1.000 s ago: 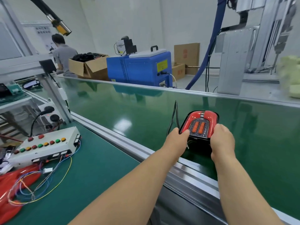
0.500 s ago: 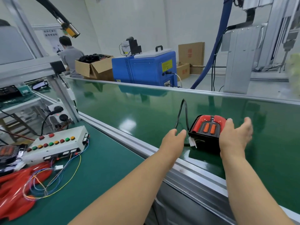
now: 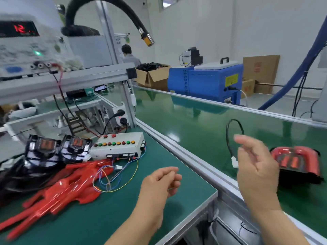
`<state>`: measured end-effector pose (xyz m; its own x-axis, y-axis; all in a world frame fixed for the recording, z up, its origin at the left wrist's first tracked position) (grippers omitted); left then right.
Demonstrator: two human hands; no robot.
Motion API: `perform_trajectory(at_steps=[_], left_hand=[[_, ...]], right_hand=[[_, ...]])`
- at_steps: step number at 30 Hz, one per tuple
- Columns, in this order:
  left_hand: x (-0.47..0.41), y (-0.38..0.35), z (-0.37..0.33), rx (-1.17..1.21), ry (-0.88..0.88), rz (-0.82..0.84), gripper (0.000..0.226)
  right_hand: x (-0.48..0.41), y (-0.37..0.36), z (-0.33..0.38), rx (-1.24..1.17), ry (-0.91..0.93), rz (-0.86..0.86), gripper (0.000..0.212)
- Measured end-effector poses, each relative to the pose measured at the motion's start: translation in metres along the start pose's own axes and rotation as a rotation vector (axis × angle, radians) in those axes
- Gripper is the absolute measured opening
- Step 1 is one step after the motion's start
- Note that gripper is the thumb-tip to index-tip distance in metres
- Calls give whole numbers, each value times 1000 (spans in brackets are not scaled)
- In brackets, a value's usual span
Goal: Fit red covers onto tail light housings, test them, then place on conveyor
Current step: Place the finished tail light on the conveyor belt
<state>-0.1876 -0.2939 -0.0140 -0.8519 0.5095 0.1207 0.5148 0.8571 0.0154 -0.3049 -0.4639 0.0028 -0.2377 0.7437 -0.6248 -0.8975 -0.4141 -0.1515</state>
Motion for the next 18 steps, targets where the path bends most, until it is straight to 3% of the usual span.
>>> perform_trajectory(at_steps=[8, 18], left_hand=[[14, 95, 9, 111, 13, -312, 20], [44, 229, 6, 134, -66, -617, 20]], right_hand=[[88, -144, 6, -186, -267, 507, 36], [146, -253, 40, -278, -333, 760, 36]])
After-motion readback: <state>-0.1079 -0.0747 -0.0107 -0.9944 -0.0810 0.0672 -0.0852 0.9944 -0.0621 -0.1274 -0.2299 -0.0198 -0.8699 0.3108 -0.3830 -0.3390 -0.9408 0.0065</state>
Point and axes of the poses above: each hand's wrist, its own x-axis away from the middle knuckle, its own y-axis out of the back of the hand, z = x × y, the point moved 1 cm from there along -x, towards the middle knuckle, and after that the axes turned 8 degrees about -x, right-handed, at the moved point
